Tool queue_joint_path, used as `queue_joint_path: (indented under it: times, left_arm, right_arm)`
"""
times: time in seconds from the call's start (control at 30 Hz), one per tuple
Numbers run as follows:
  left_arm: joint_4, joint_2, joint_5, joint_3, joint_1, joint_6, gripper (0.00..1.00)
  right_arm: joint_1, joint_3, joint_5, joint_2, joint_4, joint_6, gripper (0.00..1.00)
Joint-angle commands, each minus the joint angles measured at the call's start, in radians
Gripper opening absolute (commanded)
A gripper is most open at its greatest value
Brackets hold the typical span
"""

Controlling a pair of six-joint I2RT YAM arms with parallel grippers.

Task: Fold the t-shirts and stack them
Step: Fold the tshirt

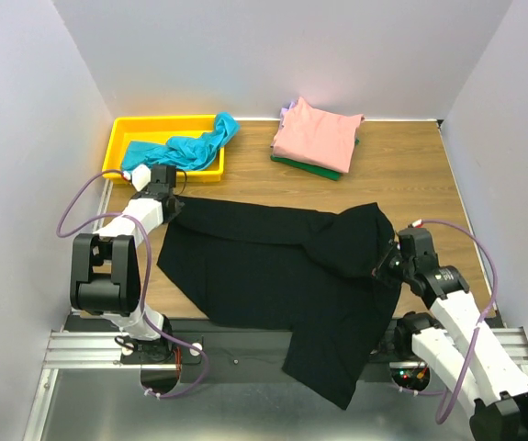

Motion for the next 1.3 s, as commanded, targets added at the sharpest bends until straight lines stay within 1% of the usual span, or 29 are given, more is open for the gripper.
queue_joint_path:
  times: [0.0, 0.03, 0.1, 0.13, 0.17, 0.2, 0.23, 0.3, 0.33, 0.4, 0.43, 0.47, 0.5, 0.53, 0.6, 0.63, 0.67, 0.73, 0.77, 0.8, 0.87, 0.93, 1.03, 1.07, 1.17, 1.27]
  left_arm:
    - [-0.019, -0.026, -0.039, -0.024, 0.009, -0.010, 0.07]
    - [-0.025, -0.028, -0.038, -0.023, 0.009, -0.009, 0.25]
    - [-0.044, -0.030, -0.033, -0.021, 0.009, -0.012, 0.28]
    - [-0.059, -0.042, -0.028, -0.024, 0.009, -0.012, 0.39]
    - [-0.067, -0.052, -0.028, -0.027, 0.009, -0.016, 0.46]
    - [-0.074, -0.084, -0.024, -0.035, 0.009, -0.020, 0.62]
    - [-0.079, -0.100, -0.025, -0.035, 0.009, -0.021, 0.72]
    - [-0.100, -0.137, -0.038, -0.032, 0.009, -0.032, 0.98]
    - [-0.111, -0.170, -0.041, -0.029, 0.009, -0.033, 0.98]
    - [-0.119, -0.203, -0.044, -0.014, 0.009, -0.038, 0.98]
    - [-0.108, -0.229, -0.036, -0.009, 0.009, -0.038, 0.98]
    - [-0.099, -0.237, -0.021, -0.009, 0.009, -0.035, 0.98]
    - [-0.079, -0.246, -0.004, -0.011, 0.011, -0.030, 0.98]
    - [-0.031, -0.246, 0.039, -0.014, 0.009, -0.018, 0.98]
    - [0.026, -0.231, 0.097, -0.011, 0.007, -0.007, 0.98]
    - [0.050, -0.202, 0.120, -0.004, 0.007, 0.005, 0.98]
    - [0.074, -0.186, 0.143, 0.002, 0.007, 0.019, 0.98]
    - [0.106, -0.127, 0.197, 0.017, 0.006, 0.023, 0.99]
    - [0.122, -0.106, 0.208, 0.025, 0.000, 0.032, 0.98]
    - [0.142, -0.091, 0.221, 0.026, -0.002, 0.037, 0.98]
    - [0.188, -0.043, 0.254, 0.023, -0.002, 0.039, 0.98]
    - [0.227, 0.004, 0.271, 0.028, -0.002, 0.042, 0.98]
    - [0.246, 0.067, 0.277, 0.043, -0.002, 0.045, 0.98]
    - [0.246, 0.081, 0.277, 0.055, -0.002, 0.049, 0.98]
    - [0.245, 0.124, 0.269, 0.068, -0.002, 0.049, 0.98]
    - [0.238, 0.147, 0.248, 0.068, -0.002, 0.046, 0.98]
  right_arm:
    - [0.006, -0.064, -0.046, -0.004, -0.021, 0.036, 0.16]
    - [0.006, -0.084, -0.044, -0.004, -0.021, 0.039, 0.29]
    - [0.006, -0.092, -0.041, -0.013, -0.021, 0.039, 0.39]
    - [0.006, -0.077, -0.035, -0.016, -0.021, 0.040, 0.49]
    - [0.006, -0.063, -0.027, -0.022, -0.021, 0.042, 0.54]
    - [0.006, -0.023, -0.005, -0.022, -0.021, 0.039, 0.63]
    - [0.006, -0.023, 0.011, -0.019, -0.024, 0.037, 0.69]
    - [0.006, 0.041, 0.046, 0.005, -0.019, 0.017, 0.77]
    - [0.006, 0.066, 0.102, 0.018, -0.019, 0.011, 0.82]
    - [0.006, 0.126, 0.166, 0.049, -0.010, 0.002, 0.84]
    - [0.006, 0.138, 0.228, 0.082, 0.000, 0.005, 0.86]
    - [0.006, 0.150, 0.253, 0.101, 0.019, 0.007, 0.86]
    - [0.006, 0.153, 0.276, 0.121, 0.072, 0.007, 0.86]
    - [0.006, 0.156, 0.317, 0.174, 0.101, 0.007, 0.86]
    - [0.006, 0.176, 0.354, 0.246, 0.187, -0.004, 0.86]
    - [0.005, 0.190, 0.403, 0.286, 0.207, -0.007, 0.86]
    - [0.005, 0.205, 0.431, 0.379, 0.227, -0.019, 0.86]
    - [0.003, 0.266, 0.501, 0.467, 0.270, -0.033, 0.86]
    - [0.000, 0.290, 0.520, 0.560, 0.283, -0.038, 0.85]
    - [-0.001, 0.305, 0.528, 0.596, 0.316, -0.056, 0.86]
    - [-0.007, 0.353, 0.529, 0.700, 0.347, -0.078, 0.83]
    - [-0.014, 0.383, 0.529, 0.765, 0.382, -0.088, 0.80]
    - [-0.026, 0.446, 0.546, 0.858, 0.398, -0.096, 0.69]
    - [-0.035, 0.472, 0.545, 0.878, 0.405, -0.101, 0.66]
    - [-0.046, 0.497, 0.526, 0.928, 0.422, -0.115, 0.64]
    - [-0.056, 0.511, 0.522, 0.957, 0.438, -0.131, 0.55]
